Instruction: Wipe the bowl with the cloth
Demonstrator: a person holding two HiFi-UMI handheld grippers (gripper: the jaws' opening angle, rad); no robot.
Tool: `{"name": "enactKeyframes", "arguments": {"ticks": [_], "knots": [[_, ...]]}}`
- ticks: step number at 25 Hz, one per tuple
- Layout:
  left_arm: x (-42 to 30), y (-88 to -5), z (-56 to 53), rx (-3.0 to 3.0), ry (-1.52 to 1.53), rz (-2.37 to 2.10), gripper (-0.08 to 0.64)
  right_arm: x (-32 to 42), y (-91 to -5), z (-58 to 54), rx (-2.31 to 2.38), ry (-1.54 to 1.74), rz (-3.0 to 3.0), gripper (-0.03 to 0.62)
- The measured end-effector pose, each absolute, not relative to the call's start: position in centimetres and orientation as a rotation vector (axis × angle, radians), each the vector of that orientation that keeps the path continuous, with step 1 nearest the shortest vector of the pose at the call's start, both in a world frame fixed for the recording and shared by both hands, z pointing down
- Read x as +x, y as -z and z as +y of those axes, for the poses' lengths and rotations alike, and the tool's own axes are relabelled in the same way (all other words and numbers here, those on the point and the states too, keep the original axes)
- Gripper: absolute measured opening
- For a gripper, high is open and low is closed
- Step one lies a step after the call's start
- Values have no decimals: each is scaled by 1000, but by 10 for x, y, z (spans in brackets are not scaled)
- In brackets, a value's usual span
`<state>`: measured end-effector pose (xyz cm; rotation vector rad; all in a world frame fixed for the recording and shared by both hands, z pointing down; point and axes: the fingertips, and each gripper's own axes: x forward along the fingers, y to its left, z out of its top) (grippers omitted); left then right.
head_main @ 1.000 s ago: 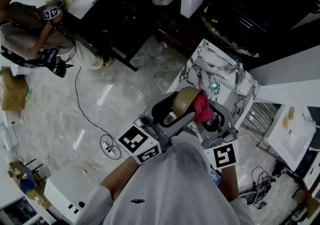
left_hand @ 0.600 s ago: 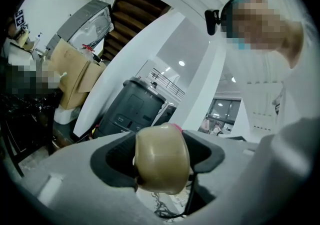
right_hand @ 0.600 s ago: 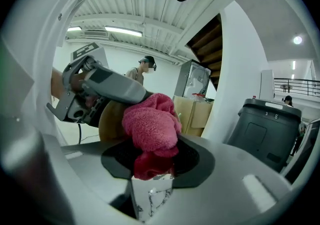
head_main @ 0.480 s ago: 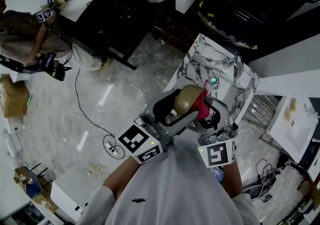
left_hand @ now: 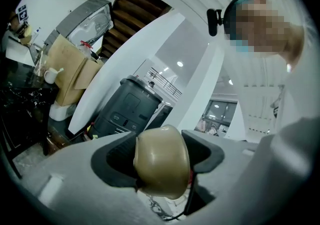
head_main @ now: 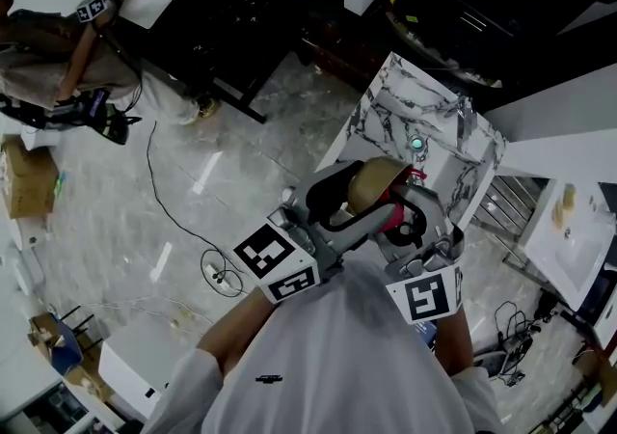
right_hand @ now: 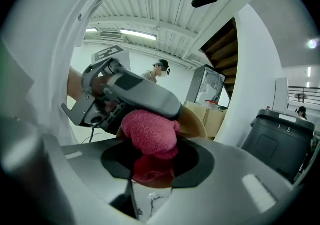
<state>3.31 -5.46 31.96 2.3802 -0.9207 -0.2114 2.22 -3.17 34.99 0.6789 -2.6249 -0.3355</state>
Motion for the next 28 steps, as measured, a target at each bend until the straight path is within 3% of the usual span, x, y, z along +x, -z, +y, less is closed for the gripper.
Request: {"name": "enactKeyframes", "arguments": {"ticks": [28], "knots": [[45,-307,-43,2435,222,-924,287,43,-340,-44,873,482,-2487,156]]}}
